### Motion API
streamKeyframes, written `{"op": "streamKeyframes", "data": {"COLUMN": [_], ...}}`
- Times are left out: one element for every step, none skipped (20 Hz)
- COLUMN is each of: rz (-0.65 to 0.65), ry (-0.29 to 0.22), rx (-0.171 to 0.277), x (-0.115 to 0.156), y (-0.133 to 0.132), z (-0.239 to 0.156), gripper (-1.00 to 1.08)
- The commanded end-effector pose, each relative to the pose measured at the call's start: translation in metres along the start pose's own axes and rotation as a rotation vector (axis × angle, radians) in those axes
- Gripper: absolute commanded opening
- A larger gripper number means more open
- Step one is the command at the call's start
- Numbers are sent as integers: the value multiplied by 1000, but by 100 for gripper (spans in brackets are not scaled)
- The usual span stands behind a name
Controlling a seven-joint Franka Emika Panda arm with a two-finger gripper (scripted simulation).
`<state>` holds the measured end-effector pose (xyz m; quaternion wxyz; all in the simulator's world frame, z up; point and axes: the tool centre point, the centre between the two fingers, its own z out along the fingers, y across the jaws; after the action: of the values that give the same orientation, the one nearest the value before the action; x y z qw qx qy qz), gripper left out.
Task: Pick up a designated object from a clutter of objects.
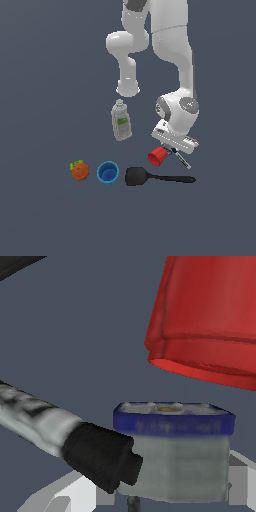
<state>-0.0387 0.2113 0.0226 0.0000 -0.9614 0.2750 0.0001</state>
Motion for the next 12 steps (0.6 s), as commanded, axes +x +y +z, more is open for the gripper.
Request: {"op": "streamKeyframes", "data": {"rz": [0, 0, 0, 0, 0, 0, 0, 0, 0, 0, 0, 0], "ry": [1, 1, 1, 1, 1, 1, 1, 1, 1, 1, 1, 1], "rx": [1, 1, 1, 1, 1, 1, 1, 1, 1, 1, 1, 1], "x": [2, 3, 4, 5, 7, 8, 10, 11, 13, 15, 17, 19], "y": [3, 5, 6, 8, 11, 13, 16, 18, 21, 24, 28, 31], "z": [-9, -13, -18, -23, -29, -35, -42, -49, -57, -65, -74, -83], "gripper": [-100, -100, -100, -100, -100, -100, -100, -100, -100, -100, -100, -100]}}
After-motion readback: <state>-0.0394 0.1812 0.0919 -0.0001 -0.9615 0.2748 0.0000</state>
